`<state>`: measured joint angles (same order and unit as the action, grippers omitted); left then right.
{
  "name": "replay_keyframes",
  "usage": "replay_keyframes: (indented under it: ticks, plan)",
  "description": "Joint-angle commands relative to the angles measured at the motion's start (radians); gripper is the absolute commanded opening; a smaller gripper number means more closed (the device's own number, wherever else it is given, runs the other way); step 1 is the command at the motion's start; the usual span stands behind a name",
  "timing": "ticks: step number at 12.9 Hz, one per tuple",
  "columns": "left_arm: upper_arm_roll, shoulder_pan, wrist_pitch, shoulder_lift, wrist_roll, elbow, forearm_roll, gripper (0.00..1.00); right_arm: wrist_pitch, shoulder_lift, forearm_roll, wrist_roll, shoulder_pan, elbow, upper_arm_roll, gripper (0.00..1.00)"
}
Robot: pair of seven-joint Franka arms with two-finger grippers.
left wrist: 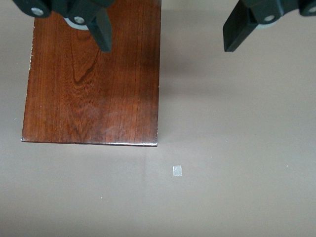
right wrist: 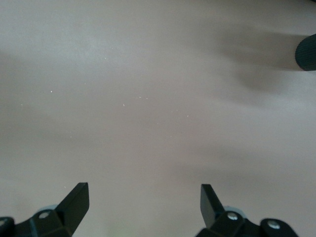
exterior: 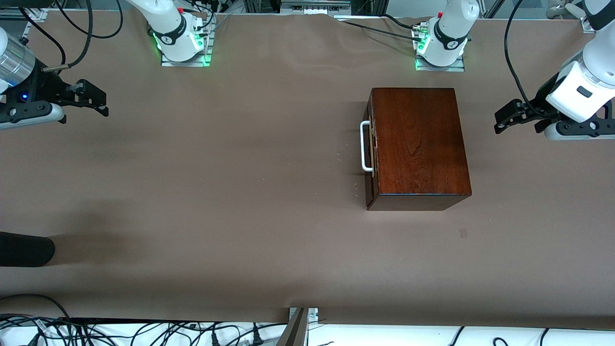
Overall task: Open drawer, take yellow block, close drawer
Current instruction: 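Move the left gripper toward the wooden box's drawer handle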
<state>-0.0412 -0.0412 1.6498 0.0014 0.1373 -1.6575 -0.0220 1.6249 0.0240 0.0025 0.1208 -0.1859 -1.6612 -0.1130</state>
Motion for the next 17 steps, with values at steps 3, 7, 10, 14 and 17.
replay_keyframes:
  ticks: [3,7,10,14,17]
  plan:
    - [0.004,-0.006,-0.012,0.005,0.004,0.019,-0.013,1.0,-0.014,-0.001,0.016,-0.006,0.002,0.014,-0.001,1.0]
    - [0.004,-0.006,-0.025,0.005,0.007,0.019,-0.015,1.0,-0.014,-0.001,0.016,-0.006,0.002,0.014,-0.001,1.0]
    - [0.003,-0.008,-0.042,0.003,0.007,0.019,-0.013,1.0,-0.016,-0.001,0.016,-0.006,0.002,0.014,-0.001,1.0]
    - [0.003,-0.009,-0.054,0.026,0.01,0.035,-0.024,1.0,-0.016,-0.001,0.016,-0.006,0.002,0.014,-0.002,1.0]
    - [0.001,-0.016,-0.065,0.038,0.008,0.044,-0.016,1.0,-0.016,-0.001,0.016,-0.006,0.002,0.014,-0.001,1.0]
